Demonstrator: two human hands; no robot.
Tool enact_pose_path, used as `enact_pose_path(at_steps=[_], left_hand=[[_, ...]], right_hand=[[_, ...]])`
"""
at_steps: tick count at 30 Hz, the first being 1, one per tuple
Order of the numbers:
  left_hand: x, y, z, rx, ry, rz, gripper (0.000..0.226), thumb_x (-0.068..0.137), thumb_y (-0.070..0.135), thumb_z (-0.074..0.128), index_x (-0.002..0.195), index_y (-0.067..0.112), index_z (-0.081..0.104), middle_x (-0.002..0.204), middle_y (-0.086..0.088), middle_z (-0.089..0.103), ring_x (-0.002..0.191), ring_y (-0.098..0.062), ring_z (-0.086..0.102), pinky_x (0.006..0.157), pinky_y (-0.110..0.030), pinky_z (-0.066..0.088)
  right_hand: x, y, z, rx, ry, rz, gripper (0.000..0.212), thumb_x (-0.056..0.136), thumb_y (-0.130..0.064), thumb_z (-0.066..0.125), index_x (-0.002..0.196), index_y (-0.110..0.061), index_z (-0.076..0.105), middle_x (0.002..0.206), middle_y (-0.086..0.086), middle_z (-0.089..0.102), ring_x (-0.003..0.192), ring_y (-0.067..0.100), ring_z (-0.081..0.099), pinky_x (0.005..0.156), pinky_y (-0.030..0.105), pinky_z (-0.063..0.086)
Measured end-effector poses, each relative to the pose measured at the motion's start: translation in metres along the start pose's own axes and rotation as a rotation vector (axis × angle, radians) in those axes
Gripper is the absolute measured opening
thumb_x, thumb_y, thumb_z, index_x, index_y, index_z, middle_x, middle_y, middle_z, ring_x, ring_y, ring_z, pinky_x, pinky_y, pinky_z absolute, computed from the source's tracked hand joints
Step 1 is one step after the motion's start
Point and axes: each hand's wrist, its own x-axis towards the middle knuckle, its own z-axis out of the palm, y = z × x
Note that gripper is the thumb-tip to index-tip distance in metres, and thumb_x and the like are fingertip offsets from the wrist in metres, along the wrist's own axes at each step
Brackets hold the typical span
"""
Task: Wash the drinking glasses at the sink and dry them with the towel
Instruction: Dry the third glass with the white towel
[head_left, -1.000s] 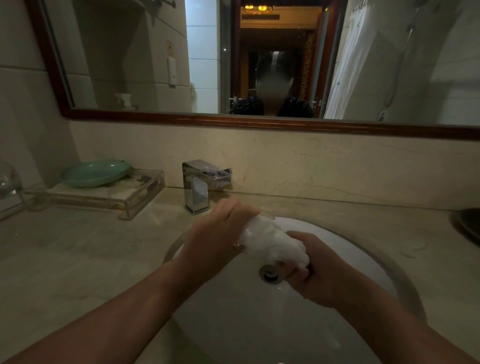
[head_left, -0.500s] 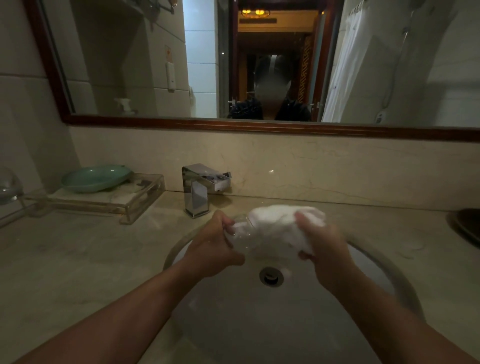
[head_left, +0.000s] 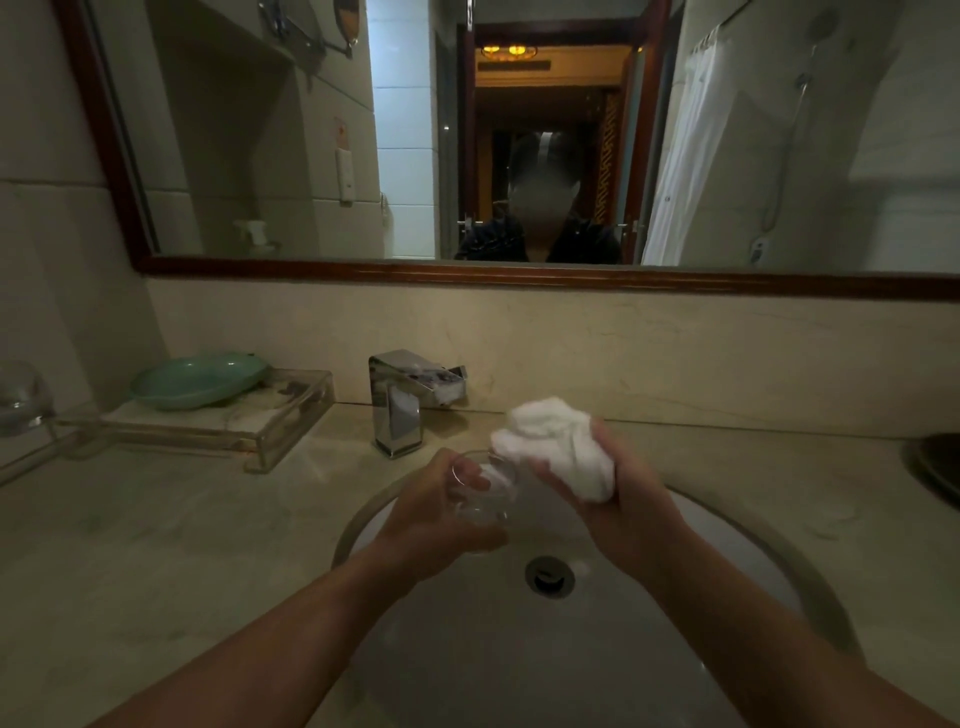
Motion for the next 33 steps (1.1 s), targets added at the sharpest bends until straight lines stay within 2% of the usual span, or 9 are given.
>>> enact_pose_path(at_steps=[2, 5, 9, 12, 18, 21, 24, 29, 33], left_hand=[[0.001, -0.001, 0.0, -0.015, 0.023, 0.004, 0.059, 0.065, 0.005, 0.096, 0.11, 0.013, 0.06, 0.108, -0.004, 0.07, 0.098, -0.022, 0.068, 0.064, -0.023, 0.058], [0.002, -0.002, -0.002, -0.033, 0.015, -0.001, 0.059, 0.064, 0.004, 0.096, 0.111, 0.012, 0.062, 0.108, -0.003, 0.068, 0.099, -0.021, 0.068, 0.067, -0.033, 0.063], [0.001, 0.001, 0.001, 0.004, -0.004, 0.024, 0.057, 0.065, 0.012, 0.097, 0.109, 0.021, 0.063, 0.108, 0.003, 0.068, 0.099, -0.014, 0.066, 0.064, -0.019, 0.058], [0.003, 0.0, 0.006, -0.035, -0.021, -0.008, 0.057, 0.064, 0.012, 0.097, 0.108, 0.025, 0.062, 0.111, 0.006, 0.066, 0.102, -0.013, 0.064, 0.066, -0.027, 0.063], [0.004, -0.007, 0.005, -0.009, 0.005, -0.065, 0.063, 0.063, 0.021, 0.097, 0.113, 0.032, 0.061, 0.112, 0.011, 0.065, 0.103, -0.007, 0.063, 0.078, -0.035, 0.064], [0.006, -0.012, 0.004, -0.001, 0.032, -0.083, 0.069, 0.062, 0.019, 0.097, 0.117, 0.032, 0.058, 0.114, 0.011, 0.063, 0.103, -0.006, 0.062, 0.072, -0.023, 0.061], [0.009, -0.016, 0.005, -0.034, 0.052, -0.083, 0.068, 0.061, 0.016, 0.098, 0.116, 0.029, 0.059, 0.113, 0.007, 0.064, 0.102, -0.01, 0.063, 0.062, -0.015, 0.056], [0.014, -0.02, 0.007, -0.058, 0.083, -0.063, 0.065, 0.064, 0.017, 0.096, 0.117, 0.027, 0.06, 0.111, 0.011, 0.065, 0.099, -0.005, 0.064, 0.07, -0.02, 0.058], [0.023, -0.026, 0.005, -0.088, 0.146, -0.042, 0.062, 0.066, 0.018, 0.096, 0.118, 0.024, 0.062, 0.113, 0.008, 0.068, 0.101, -0.011, 0.067, 0.077, -0.024, 0.057]], right_hand=[[0.019, -0.004, 0.011, -0.077, 0.058, 0.043, 0.046, 0.105, -0.046, 0.042, 0.135, -0.013, 0.052, 0.131, 0.015, 0.065, 0.12, 0.032, 0.064, 0.101, 0.045, 0.054], [0.047, -0.005, 0.011, -0.526, 0.183, 0.012, 0.05, 0.099, -0.053, 0.055, 0.129, -0.013, 0.057, 0.112, 0.008, 0.07, 0.09, 0.021, 0.069, 0.069, 0.035, 0.058], [0.066, -0.006, -0.003, -0.527, 0.123, -0.149, 0.028, 0.099, -0.005, 0.059, 0.127, 0.001, 0.058, 0.125, 0.013, 0.065, 0.102, 0.019, 0.069, 0.09, 0.03, 0.057], [0.075, 0.011, -0.018, -0.537, 0.04, -0.134, 0.037, 0.093, 0.013, 0.05, 0.127, 0.001, 0.052, 0.133, 0.013, 0.062, 0.12, 0.028, 0.063, 0.095, 0.036, 0.054], [0.095, 0.024, -0.029, -1.797, -0.204, -0.518, 0.089, 0.078, -0.053, 0.079, 0.147, -0.019, 0.036, 0.146, 0.001, 0.046, 0.123, 0.018, 0.047, 0.098, 0.031, 0.044], [0.105, 0.025, -0.018, -2.076, -0.129, -0.655, 0.087, 0.081, -0.053, 0.075, 0.151, -0.021, 0.034, 0.148, 0.002, 0.04, 0.121, 0.025, 0.041, 0.095, 0.039, 0.046], [0.119, 0.019, -0.005, -2.014, -0.053, -0.612, 0.051, 0.084, -0.032, 0.075, 0.128, -0.024, 0.051, 0.126, 0.003, 0.046, 0.105, 0.022, 0.049, 0.084, 0.035, 0.051], [0.138, 0.014, 0.01, -1.387, 0.31, -0.637, 0.017, 0.088, -0.012, 0.065, 0.091, -0.018, 0.05, 0.089, 0.001, 0.053, 0.078, 0.018, 0.051, 0.06, 0.025, 0.034], [0.14, 0.035, 0.008, -1.765, -0.241, -0.578, 0.042, 0.094, -0.02, 0.053, 0.134, -0.008, 0.055, 0.133, 0.017, 0.055, 0.122, 0.032, 0.05, 0.104, 0.036, 0.039]])
